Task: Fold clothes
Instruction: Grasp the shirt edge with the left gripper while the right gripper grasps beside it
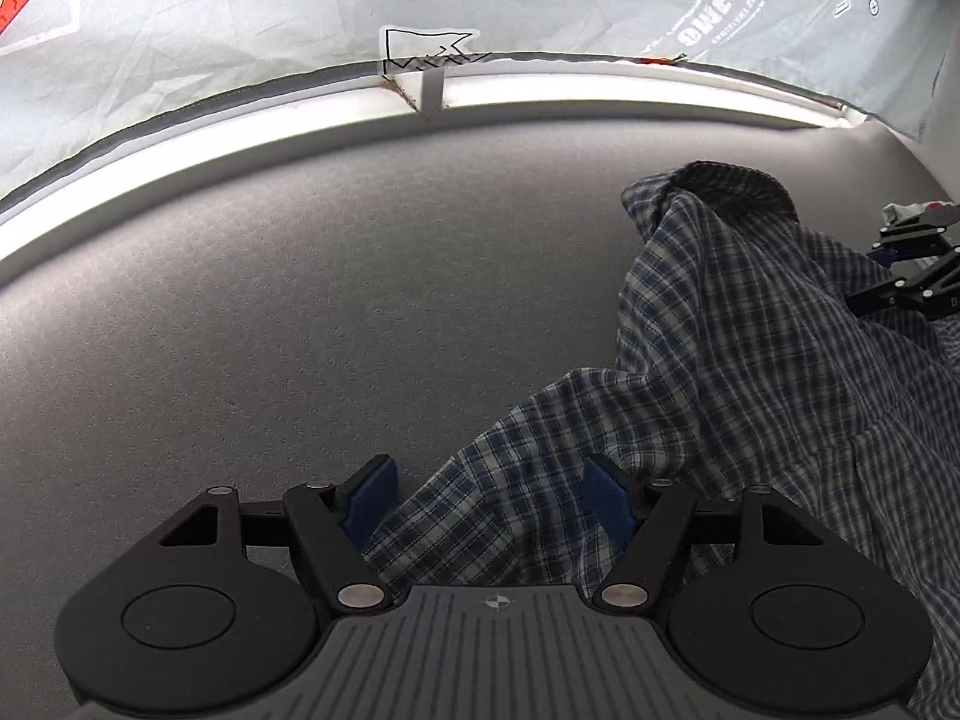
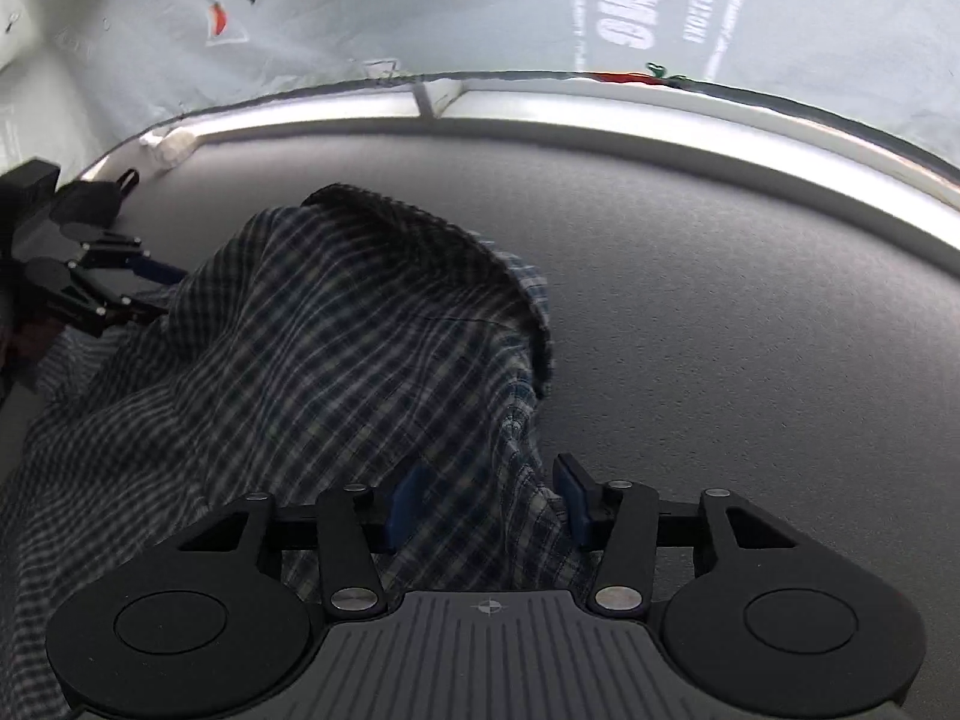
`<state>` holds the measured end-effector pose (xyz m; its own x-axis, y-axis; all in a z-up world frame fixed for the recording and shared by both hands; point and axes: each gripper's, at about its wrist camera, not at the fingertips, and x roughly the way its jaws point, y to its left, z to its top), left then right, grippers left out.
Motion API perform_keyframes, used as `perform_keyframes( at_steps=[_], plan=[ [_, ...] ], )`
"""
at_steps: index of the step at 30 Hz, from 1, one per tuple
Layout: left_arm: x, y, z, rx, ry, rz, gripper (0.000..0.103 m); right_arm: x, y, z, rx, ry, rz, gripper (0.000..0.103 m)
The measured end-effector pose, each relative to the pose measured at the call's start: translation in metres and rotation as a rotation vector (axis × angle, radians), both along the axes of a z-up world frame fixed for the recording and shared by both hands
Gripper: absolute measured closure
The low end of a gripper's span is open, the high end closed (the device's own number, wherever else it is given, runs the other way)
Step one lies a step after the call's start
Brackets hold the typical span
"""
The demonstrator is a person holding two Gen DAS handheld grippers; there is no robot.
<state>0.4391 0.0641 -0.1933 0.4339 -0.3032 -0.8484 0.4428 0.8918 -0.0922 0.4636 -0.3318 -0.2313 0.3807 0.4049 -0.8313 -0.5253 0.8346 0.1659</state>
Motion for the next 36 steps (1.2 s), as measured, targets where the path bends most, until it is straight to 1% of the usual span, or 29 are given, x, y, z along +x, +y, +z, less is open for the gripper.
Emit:
perform_keyframes(
  at_steps=[1,2,3,4,5,7,9,11,12,13,14,18,20,22,23,24,25,26,28,30,31,32,33,35,36],
  plan=[
    [-0.001,0.0,0.001,0.005,-0.006,0.009,0.044,-0.003,0.005,0.0,-0.031,-0.016,0.003,0.081],
    [-0.004,-0.001,0.002,0.021,-0.018,0.034,0.056,-0.006,0.009,0.0,-0.058,-0.031,-0.005,0.087],
    [-0.006,-0.002,0.002,0.045,-0.031,0.074,0.065,-0.009,0.012,0.0,-0.085,-0.046,-0.013,0.09],
    [-0.007,-0.003,0.002,0.059,-0.039,0.123,0.078,-0.011,0.014,0.001,-0.114,-0.056,-0.035,0.095],
    [-0.007,-0.003,0.001,0.062,-0.035,0.171,0.085,-0.013,0.017,0.002,-0.144,-0.066,-0.059,0.097],
    [-0.009,-0.008,0.002,0.084,-0.022,0.265,0.094,-0.021,0.026,0.006,-0.21,-0.12,-0.109,0.097],
    [-0.015,-0.017,0.004,0.14,-0.047,0.309,0.096,-0.032,0.038,0.011,-0.274,-0.199,-0.126,0.098],
    [-0.023,-0.028,0.007,0.22,-0.111,0.337,0.097,-0.041,0.048,0.014,-0.337,-0.277,-0.118,0.098],
    [-0.025,-0.031,0.008,0.236,-0.128,0.346,0.097,-0.046,0.054,0.016,-0.375,-0.327,-0.108,0.098],
    [-0.025,-0.031,0.01,0.25,-0.144,0.36,0.098,-0.048,0.056,0.017,-0.388,-0.348,-0.102,0.098],
    [-0.026,-0.032,0.013,0.26,-0.157,0.372,0.098,-0.052,0.061,0.019,-0.411,-0.395,-0.094,0.098],
    [-0.024,-0.03,0.025,0.274,-0.204,0.4,0.098,-0.067,0.071,0.026,-0.458,-0.532,-0.084,0.098],
    [-0.026,-0.029,0.024,0.283,-0.202,0.41,0.098,-0.073,0.072,0.025,-0.464,-0.556,-0.095,0.098],
    [-0.026,-0.03,0.014,0.308,-0.168,0.411,0.097,-0.072,0.066,0.018,-0.452,-0.497,-0.106,0.098],
    [-0.026,-0.031,0.005,0.324,-0.148,0.409,0.097,-0.068,0.061,0.01,-0.436,-0.447,-0.125,0.098],
    [-0.028,-0.032,-0.001,0.338,-0.145,0.404,0.097,-0.065,0.056,0.0,-0.423,-0.391,-0.139,0.098],
    [-0.029,-0.034,-0.005,0.356,-0.145,0.396,0.095,-0.063,0.054,-0.003,-0.42,-0.369,-0.143,0.097],
    [-0.029,-0.037,-0.006,0.379,-0.148,0.38,0.095,-0.062,0.053,-0.006,-0.417,-0.351,-0.147,0.097],
    [-0.029,-0.042,-0.007,0.416,-0.152,0.354,0.094,-0.058,0.049,0.001,-0.381,-0.32,-0.176,0.095],
    [-0.028,-0.04,-0.01,0.409,-0.145,0.353,0.094,-0.048,0.031,0.025,-0.201,-0.289,-0.266,0.087],
    [-0.028,-0.039,-0.01,0.404,-0.146,0.357,0.094,-0.043,0.023,0.034,-0.108,-0.279,-0.314,0.077],
    [-0.031,-0.038,-0.009,0.403,-0.144,0.358,0.094,-0.037,0.015,0.043,-0.016,-0.268,-0.362,0.072],
    [-0.032,-0.037,-0.008,0.404,-0.142,0.359,0.094,-0.028,0.008,0.049,0.074,-0.259,-0.416,0.072],
    [-0.032,-0.037,-0.008,0.404,-0.14,0.368,0.094,-0.014,0.007,0.056,0.154,-0.268,-0.438,0.072],
    [-0.034,-0.037,-0.007,0.405,-0.14,0.371,0.094,-0.008,0.011,0.059,0.157,-0.29,-0.443,0.071]
  ],
)
